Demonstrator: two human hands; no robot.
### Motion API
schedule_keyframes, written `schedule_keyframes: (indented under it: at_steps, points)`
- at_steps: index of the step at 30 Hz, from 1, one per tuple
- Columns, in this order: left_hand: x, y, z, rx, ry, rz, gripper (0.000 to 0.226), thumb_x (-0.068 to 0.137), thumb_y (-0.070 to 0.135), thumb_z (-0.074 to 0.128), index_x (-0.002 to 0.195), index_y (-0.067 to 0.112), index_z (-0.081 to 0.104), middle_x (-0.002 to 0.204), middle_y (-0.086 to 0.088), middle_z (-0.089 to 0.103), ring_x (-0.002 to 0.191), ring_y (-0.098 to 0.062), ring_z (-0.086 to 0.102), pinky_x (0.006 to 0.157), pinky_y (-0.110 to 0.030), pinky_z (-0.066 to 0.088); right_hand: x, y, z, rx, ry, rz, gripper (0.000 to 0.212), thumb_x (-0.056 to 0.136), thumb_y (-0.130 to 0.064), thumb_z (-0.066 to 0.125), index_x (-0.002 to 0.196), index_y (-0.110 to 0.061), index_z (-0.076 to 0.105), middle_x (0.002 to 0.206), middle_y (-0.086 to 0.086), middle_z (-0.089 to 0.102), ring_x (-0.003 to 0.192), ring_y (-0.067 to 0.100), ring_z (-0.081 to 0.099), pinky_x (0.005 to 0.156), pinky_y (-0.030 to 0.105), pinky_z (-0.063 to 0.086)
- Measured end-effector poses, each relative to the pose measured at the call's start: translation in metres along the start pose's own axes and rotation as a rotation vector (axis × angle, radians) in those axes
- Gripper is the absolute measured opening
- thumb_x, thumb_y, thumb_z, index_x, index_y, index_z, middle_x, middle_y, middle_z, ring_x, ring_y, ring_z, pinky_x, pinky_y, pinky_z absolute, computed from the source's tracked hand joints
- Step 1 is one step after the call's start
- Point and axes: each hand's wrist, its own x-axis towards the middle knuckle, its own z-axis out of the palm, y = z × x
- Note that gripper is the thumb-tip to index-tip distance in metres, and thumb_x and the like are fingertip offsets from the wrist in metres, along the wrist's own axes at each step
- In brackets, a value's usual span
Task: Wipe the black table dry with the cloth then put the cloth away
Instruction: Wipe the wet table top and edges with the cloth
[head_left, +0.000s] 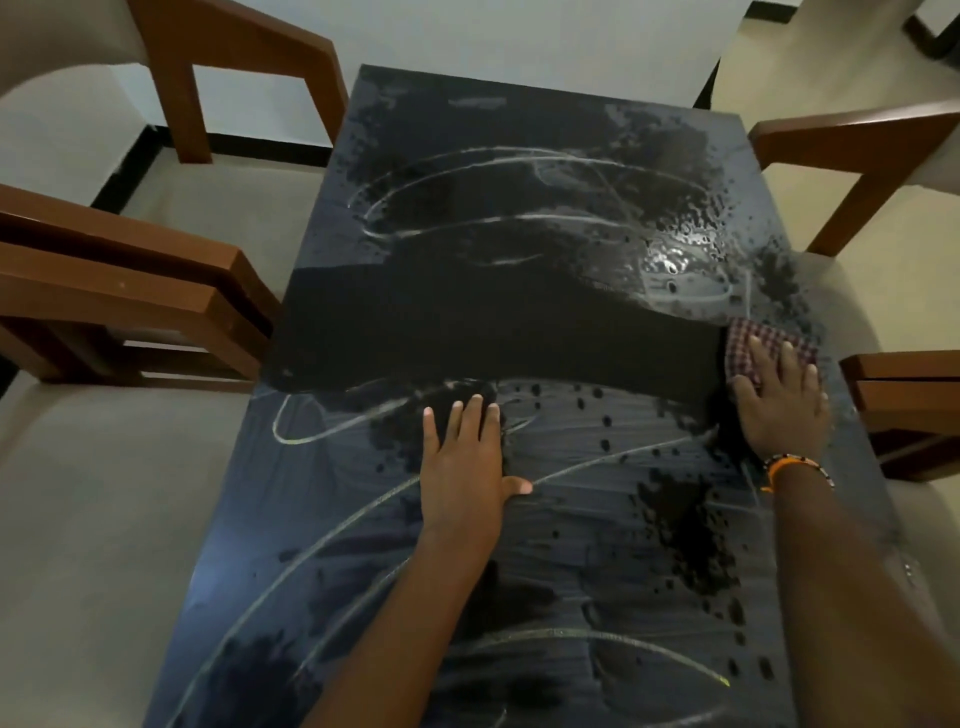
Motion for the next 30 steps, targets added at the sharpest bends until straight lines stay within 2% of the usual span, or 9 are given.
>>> schedule_keyframes:
  at_steps: [2,5,7,10,12,17,22,27,30]
  points:
    - [-0.001,0.001,0.000,0.010,-0.005,-0.004,0.089,0.082,0.054,0.052,0.148,0.016,0.007,0.158,-0.005,0.006,0.146,-0.021,0.002,0.115,-0.045,-0.011,-0.002,-0.018,0.006,0.037,0.042,0.086,0.059,0.090,-0.051,0.027,0.146,-0.034,0.022,0.158,0.006,0.014,0.143,0.037,0.010,0.115,0.054,0.007]
    - [0.000,0.004,-0.001,0.018,-0.019,-0.014,0.089,0.082,0.053,0.054,0.148,0.016,0.008,0.158,-0.005,0.007,0.146,-0.021,0.003,0.115,-0.045,-0.009,-0.006,-0.068,0.016,0.074,0.061,0.039,0.079,0.073,-0.061,0.010,0.146,-0.033,0.024,0.157,0.007,0.015,0.143,0.038,0.010,0.113,0.056,0.005]
    - [0.001,0.006,-0.003,0.027,-0.030,-0.024,0.089,0.082,0.053,0.055,0.148,0.015,0.009,0.158,-0.005,0.008,0.146,-0.021,0.003,0.116,-0.045,-0.009,-0.010,-0.111,0.023,0.075,0.004,-0.083,0.076,0.075,-0.062,0.011,0.145,-0.035,0.023,0.158,0.006,0.013,0.144,0.037,0.008,0.113,0.056,0.004]
    - [0.000,0.013,-0.004,0.018,-0.031,-0.052,0.093,0.081,0.058,0.052,0.148,0.015,0.004,0.159,-0.005,0.005,0.146,-0.021,-0.001,0.116,-0.045,-0.007,-0.028,-0.185,0.037,0.066,-0.088,-0.336,0.059,0.091,-0.052,0.035,0.146,-0.039,0.018,0.159,0.002,0.006,0.145,0.034,0.000,0.114,0.054,-0.002]
    - [-0.002,0.021,0.000,-0.032,-0.017,-0.070,0.095,0.082,0.062,0.045,0.148,0.015,-0.004,0.159,-0.003,-0.002,0.146,-0.021,-0.005,0.116,-0.044,-0.007,-0.042,-0.218,0.042,0.054,-0.138,-0.560,0.058,0.092,-0.048,0.040,0.146,-0.039,0.018,0.159,0.001,0.006,0.145,0.034,-0.001,0.114,0.053,-0.001]
    - [-0.005,0.051,0.008,-0.019,-0.019,0.014,0.093,0.084,0.063,0.040,0.148,0.016,-0.009,0.158,-0.001,-0.011,0.145,-0.020,-0.014,0.116,-0.042,-0.009,-0.022,-0.196,0.040,0.058,-0.134,-0.787,0.055,0.091,-0.044,0.042,0.143,-0.042,0.026,0.157,-0.004,0.017,0.145,0.029,0.009,0.114,0.050,0.011]
    - [-0.002,0.087,0.019,0.008,-0.090,0.106,0.097,0.081,0.061,0.048,0.148,0.016,-0.005,0.159,-0.002,-0.009,0.145,-0.020,-0.011,0.116,-0.043,-0.009,0.034,-0.107,0.022,0.050,-0.081,-0.565,0.054,0.092,-0.044,0.041,0.143,-0.043,0.024,0.158,-0.005,0.015,0.145,0.028,0.009,0.114,0.048,0.008]
    - [0.001,0.098,0.023,0.060,-0.112,0.053,0.103,0.076,0.058,0.057,0.149,0.017,-0.004,0.159,-0.003,-0.008,0.146,-0.021,-0.006,0.116,-0.043,-0.007,0.084,0.012,-0.004,0.029,-0.036,-0.221,0.053,0.095,-0.044,0.036,0.145,-0.040,0.019,0.159,-0.001,0.010,0.145,0.031,0.008,0.115,0.051,0.007]
    - [0.003,0.099,0.024,0.051,-0.112,0.042,0.104,0.075,0.058,0.059,0.149,0.018,-0.002,0.159,-0.001,-0.007,0.146,-0.020,-0.006,0.117,-0.043,-0.005,0.085,0.051,-0.011,0.050,-0.036,-0.136,0.053,0.095,-0.044,0.034,0.146,-0.039,0.018,0.159,-0.001,0.009,0.145,0.031,0.008,0.115,0.051,0.011]
